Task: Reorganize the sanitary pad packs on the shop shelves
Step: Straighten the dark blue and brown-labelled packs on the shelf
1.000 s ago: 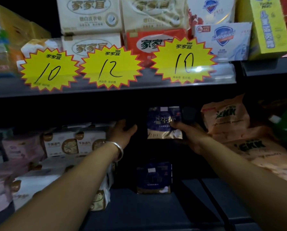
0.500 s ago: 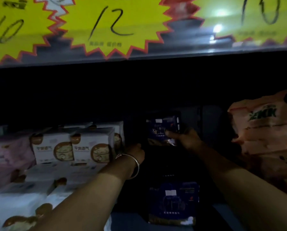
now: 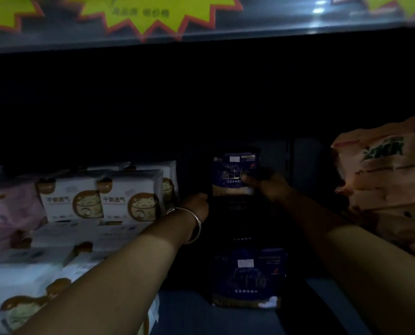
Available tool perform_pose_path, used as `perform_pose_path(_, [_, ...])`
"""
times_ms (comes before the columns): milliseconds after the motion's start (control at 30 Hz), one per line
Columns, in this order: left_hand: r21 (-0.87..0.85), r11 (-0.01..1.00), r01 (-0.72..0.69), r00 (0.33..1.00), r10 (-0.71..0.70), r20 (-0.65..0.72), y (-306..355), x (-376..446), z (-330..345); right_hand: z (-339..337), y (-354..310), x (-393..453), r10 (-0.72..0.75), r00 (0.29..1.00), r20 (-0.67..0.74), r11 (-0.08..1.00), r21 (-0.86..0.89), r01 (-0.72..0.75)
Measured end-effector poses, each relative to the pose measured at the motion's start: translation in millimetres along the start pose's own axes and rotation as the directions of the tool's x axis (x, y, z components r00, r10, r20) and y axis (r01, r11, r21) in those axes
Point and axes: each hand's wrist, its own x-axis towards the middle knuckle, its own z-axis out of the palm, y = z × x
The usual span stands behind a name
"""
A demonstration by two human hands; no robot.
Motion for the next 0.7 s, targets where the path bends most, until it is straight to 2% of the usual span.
perform_pose_path(133, [0.020,0.999,-0.030,1.000,0.030,0.005,6,-26,-4,-18,-2,-27,-0.026,0.997,-0.066,0.931,-0.364,0.001])
perform_pose_path(233, [0.128,0.991,-0.043,0.999,0.045,-0.013,10,-56,-10,-34,-6,-69,-0.117,0.992,-0.041,0.852,-0.517,0.079])
perform_pose_path(333, [0.199,0.976,-0.082,0.995,0.090,-0.031,18,-104,-15,-48,-11,-125,-0.166,0.986,-0.006,0.787,-0.604,0.129])
perform_pose_path(433, [0.284,0.947,-0.149,0.973,0.192,-0.128,21,-162,-12,-58,-6,-184,-0.321,0.946,0.053,0.687,-0.675,0.270])
perform_pose_path(533, [0.364,0.910,-0.200,0.940,0.283,-0.190,13,-218,2,-68,7,-248,-0.369,0.923,0.110,0.606,-0.725,0.328])
perform_pose_path(633, [0.444,0.862,-0.244,0.923,0.346,-0.165,-1,-274,25,-74,31,-311,-0.407,0.901,0.152,0.586,-0.713,0.385])
perform_pose_path(700, [0.460,0.840,-0.288,0.921,0.374,-0.105,-19,-308,45,-75,59,-350,-0.457,0.864,0.212,0.531,-0.714,0.456])
